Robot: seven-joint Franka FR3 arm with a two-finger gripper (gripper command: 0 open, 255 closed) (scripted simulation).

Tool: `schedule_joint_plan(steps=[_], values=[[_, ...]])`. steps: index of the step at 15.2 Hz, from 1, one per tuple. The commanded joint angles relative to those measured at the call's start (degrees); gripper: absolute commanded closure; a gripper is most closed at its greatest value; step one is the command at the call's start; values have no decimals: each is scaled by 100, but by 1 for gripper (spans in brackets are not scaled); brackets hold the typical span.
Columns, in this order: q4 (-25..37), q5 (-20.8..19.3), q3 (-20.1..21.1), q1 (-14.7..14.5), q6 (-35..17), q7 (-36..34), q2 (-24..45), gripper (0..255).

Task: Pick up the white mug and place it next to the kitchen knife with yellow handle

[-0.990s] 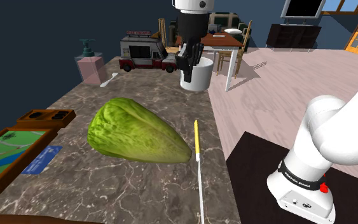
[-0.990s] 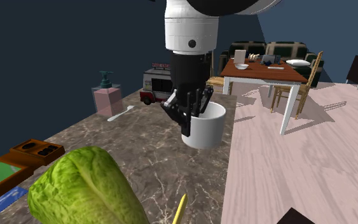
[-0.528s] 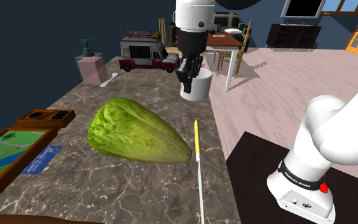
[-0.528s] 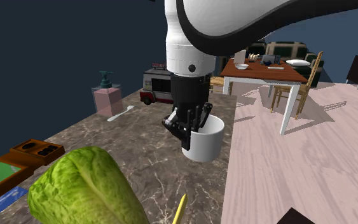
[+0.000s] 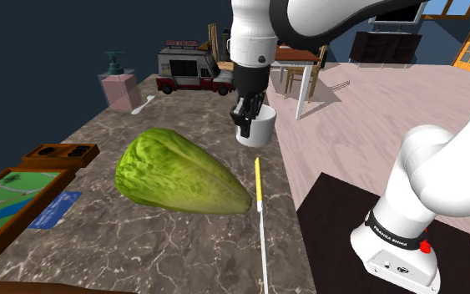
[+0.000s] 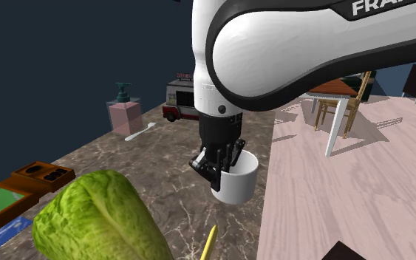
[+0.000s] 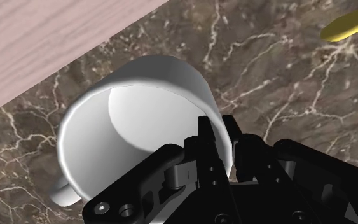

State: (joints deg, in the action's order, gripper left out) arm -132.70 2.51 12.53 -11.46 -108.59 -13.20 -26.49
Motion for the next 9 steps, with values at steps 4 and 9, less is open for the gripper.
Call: schedule_joint_plan(steps=[4,9], values=[[-40,0,4,0,-55,-2,11,255],[-40,0,4,0,-55,-3,11,0]])
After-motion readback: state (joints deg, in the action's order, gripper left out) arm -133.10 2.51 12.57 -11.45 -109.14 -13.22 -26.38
